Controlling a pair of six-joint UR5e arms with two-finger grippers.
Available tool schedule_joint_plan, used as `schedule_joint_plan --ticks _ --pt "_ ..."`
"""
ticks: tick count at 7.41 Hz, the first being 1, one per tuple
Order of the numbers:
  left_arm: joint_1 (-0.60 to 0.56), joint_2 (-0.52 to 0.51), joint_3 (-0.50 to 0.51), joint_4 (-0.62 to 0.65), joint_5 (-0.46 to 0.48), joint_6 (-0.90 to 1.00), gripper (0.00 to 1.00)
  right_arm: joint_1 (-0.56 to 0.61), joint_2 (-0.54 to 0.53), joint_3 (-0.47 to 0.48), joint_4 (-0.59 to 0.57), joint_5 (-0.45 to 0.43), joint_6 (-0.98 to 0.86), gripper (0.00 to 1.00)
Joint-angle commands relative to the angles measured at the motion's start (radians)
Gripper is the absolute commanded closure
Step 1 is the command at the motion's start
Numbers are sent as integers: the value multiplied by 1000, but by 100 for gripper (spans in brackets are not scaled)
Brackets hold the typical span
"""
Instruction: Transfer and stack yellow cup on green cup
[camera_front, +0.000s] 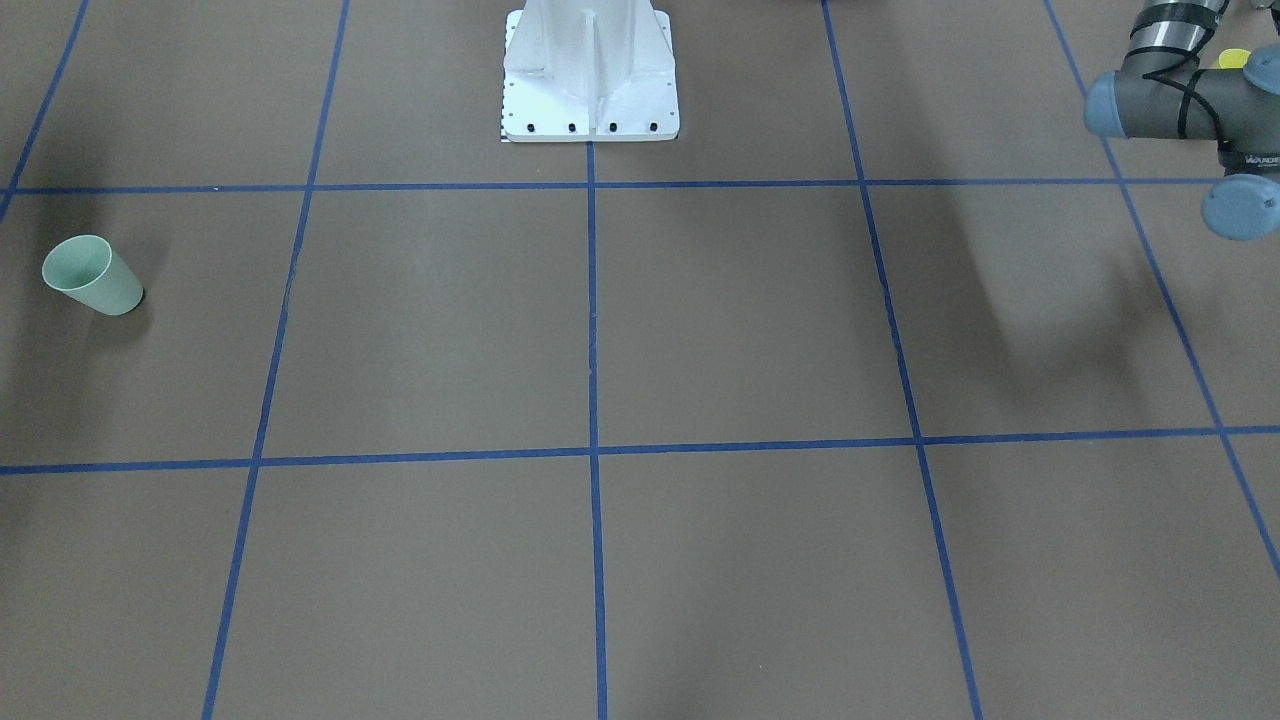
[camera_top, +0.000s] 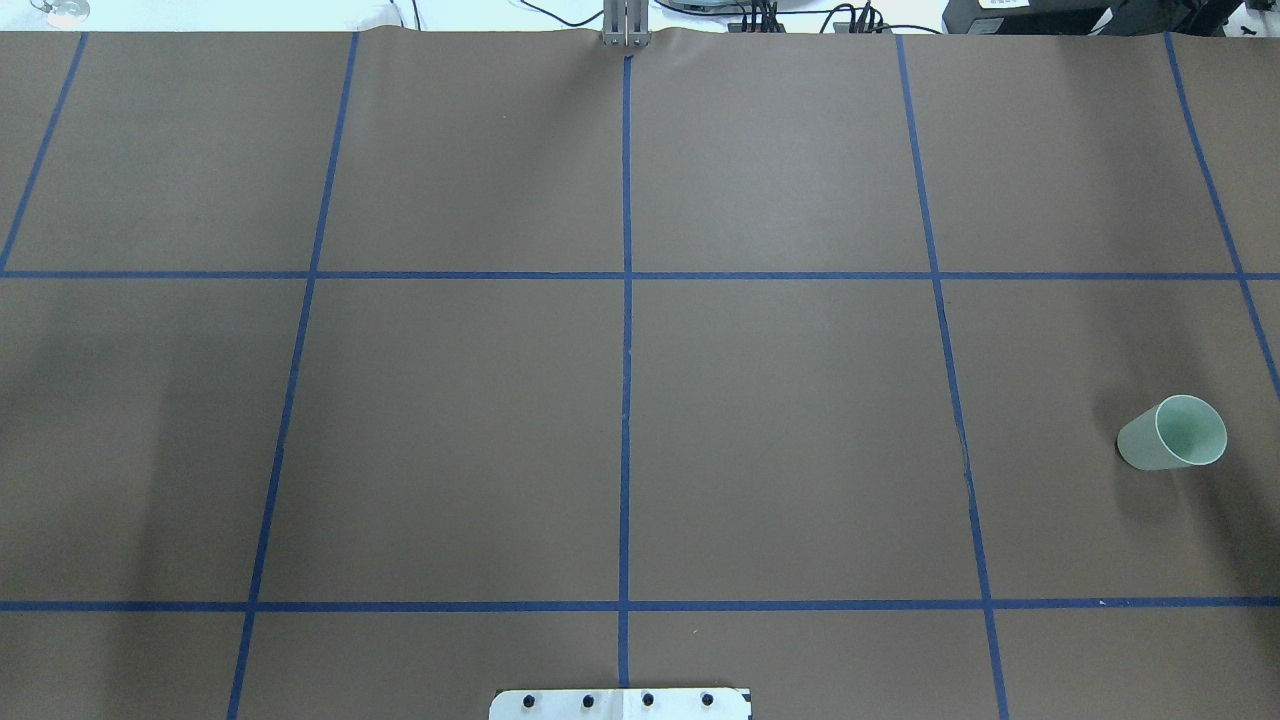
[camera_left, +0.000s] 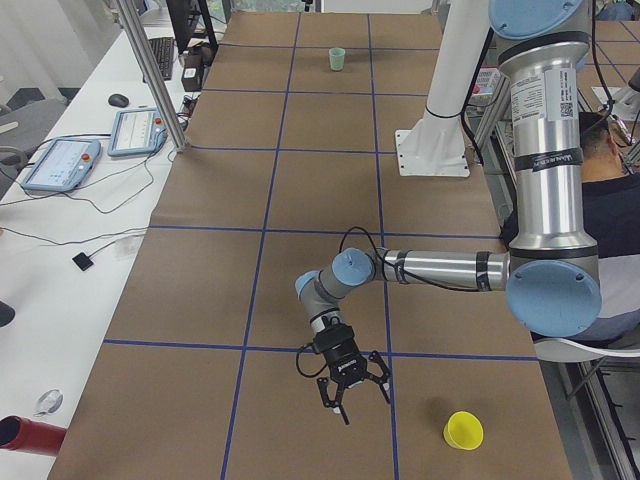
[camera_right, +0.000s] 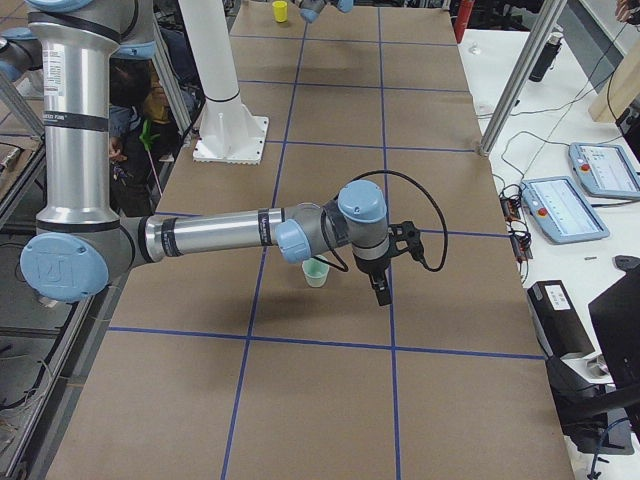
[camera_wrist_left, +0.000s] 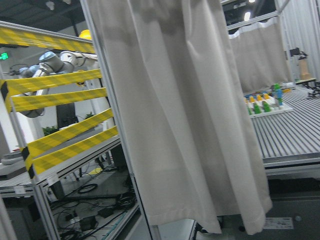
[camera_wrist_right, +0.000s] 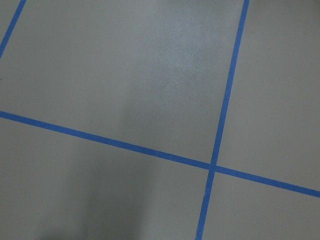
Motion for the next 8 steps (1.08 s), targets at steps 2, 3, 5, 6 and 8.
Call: schedule_joint_plan --ticks 2,3,5,6,8 --pt "93 -5 63 86 -269 -109 0 0 1 6 2 0 -6 0" --pt "93 -5 81 83 -304 -109 0 -1 1 8 2 0 -6 0" --pt "93 -5 88 28 -365 -111 0 -3 -20 -3 99 0 6 0" --pt "95 -4 89 11 -380 -109 0 -4 -23 -3 106 0 4 0" --pt "99 -4 196 -111 -422 -147 0 -4 -27 -3 107 2 1 0"
